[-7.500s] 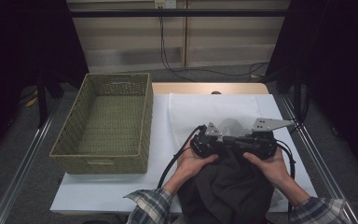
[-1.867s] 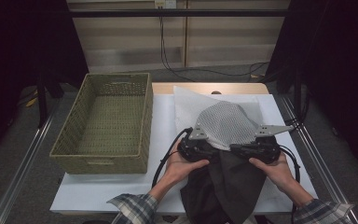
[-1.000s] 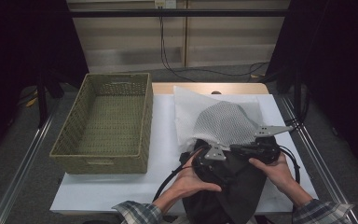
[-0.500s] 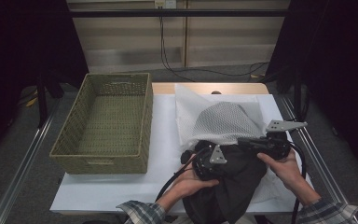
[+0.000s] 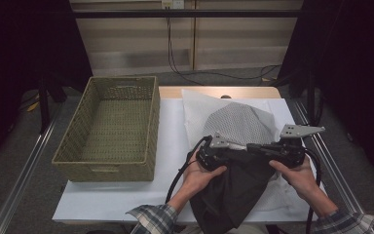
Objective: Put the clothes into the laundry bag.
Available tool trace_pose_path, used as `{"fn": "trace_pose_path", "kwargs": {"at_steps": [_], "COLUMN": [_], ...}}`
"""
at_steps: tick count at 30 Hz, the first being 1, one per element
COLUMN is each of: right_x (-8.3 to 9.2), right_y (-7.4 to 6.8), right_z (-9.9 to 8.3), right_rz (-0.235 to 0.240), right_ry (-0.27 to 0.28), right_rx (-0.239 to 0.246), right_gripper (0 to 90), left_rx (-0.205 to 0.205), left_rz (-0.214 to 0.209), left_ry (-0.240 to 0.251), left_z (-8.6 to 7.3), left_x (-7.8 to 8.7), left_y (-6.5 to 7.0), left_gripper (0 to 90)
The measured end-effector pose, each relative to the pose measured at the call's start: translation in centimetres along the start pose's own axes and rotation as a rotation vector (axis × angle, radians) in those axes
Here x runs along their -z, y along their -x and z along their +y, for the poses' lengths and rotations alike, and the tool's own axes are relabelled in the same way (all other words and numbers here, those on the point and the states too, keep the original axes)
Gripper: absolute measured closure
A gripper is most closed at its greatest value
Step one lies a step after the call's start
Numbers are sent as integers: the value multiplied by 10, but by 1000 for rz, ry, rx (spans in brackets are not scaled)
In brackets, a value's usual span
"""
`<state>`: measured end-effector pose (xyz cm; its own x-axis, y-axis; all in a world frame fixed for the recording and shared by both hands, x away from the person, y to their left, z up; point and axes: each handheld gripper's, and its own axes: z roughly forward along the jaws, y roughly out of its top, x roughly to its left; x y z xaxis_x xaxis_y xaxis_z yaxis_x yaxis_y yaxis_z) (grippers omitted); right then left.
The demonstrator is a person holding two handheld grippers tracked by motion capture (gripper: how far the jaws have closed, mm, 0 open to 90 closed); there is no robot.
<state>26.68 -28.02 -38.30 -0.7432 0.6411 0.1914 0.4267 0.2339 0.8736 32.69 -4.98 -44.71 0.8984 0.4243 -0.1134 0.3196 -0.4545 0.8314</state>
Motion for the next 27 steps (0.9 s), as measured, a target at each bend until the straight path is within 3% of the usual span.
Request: {"fn": "trace_pose_path", "kwargs": {"at_steps": [1,5,6,8,10,11,13,16,18,24,27], "right_x": [-1,0,0,-1,-6,-8,-13,-14,-16,-23,-24], "right_y": [-4,-17,-18,-15,-9,-7,-3,4,8,10,10], "right_z": [2,9,9,6,-1,-5,-15,-26,-33,-36,-36], "right_rz": [10,42,47,43,40,36,28,13,-1,-11,-17], "right_ry": [3,21,22,14,-7,-24,-59,-81,-95,-110,-115], "right_rx": [10,33,36,24,3,-4,-15,-31,-44,-35,-34], "right_gripper": [900,900,900,900,900,900,900,900,900,900,900], "left_rx": [24,54,37,-2,-24,-13,38,3,-20,-37,-65], "left_rz": [-10,5,26,85,99,106,85,69,36,-52,-45], "left_ry": [26,122,124,70,-14,-17,21,-4,-16,-14,-14], "left_z": [3,19,21,16,6,-1,-8,-6,-6,-10,-14], "left_x": [-1,6,5,-7,-26,-33,-36,-29,-22,7,24], "left_y": [-3,-9,-10,-14,-20,-22,-25,-22,-19,-6,0], "left_gripper": [810,811,811,810,809,806,800,760,698,503,450]}}
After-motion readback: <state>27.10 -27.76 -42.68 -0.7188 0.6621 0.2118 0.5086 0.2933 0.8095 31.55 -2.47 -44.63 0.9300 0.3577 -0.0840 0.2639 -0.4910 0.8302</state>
